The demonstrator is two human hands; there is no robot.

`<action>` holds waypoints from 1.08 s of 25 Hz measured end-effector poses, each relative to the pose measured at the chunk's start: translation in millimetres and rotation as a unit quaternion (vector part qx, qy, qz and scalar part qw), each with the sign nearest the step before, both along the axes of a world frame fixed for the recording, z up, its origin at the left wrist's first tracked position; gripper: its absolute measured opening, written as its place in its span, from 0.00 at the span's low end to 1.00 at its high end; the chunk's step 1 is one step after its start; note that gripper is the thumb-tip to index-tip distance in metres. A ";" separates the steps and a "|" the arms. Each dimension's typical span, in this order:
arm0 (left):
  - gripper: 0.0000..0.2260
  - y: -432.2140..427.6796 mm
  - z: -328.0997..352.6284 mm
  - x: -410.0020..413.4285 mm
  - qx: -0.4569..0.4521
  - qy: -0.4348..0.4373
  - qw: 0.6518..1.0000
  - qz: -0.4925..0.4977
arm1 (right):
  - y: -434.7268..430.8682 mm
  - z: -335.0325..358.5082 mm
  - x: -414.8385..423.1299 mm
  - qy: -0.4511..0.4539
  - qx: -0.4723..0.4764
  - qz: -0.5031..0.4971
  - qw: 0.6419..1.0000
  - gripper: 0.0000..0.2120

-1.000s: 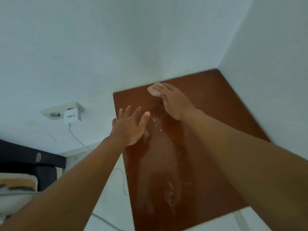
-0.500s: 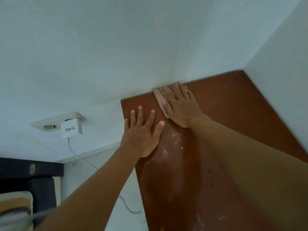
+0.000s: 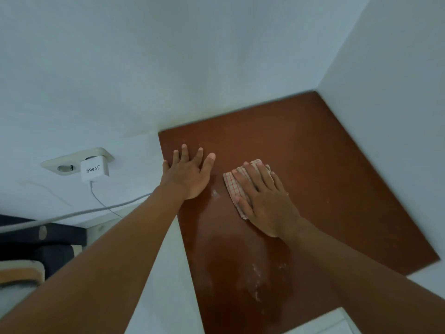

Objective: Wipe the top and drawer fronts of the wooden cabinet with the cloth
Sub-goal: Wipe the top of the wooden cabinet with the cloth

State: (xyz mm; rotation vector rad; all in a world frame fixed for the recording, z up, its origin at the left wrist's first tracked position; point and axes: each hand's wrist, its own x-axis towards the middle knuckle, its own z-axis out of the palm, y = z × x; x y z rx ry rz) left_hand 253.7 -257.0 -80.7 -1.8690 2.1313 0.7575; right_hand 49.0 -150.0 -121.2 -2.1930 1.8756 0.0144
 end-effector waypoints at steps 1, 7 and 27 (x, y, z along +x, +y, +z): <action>0.33 14.8 -1.0 -1.8 -0.004 0.003 1.000 0.003 | 16.5 -0.6 -2.6 -0.001 0.003 -0.001 1.000 0.30; 0.34 121.4 -14.1 -7.7 -0.045 -0.001 0.999 -0.002 | 128.3 -3.9 -25.0 0.000 -0.009 0.010 1.000 0.29; 0.34 146.7 8.9 23.5 -0.061 -0.004 0.997 0.048 | 151.9 56.3 -37.9 -0.173 -0.144 0.015 0.974 0.20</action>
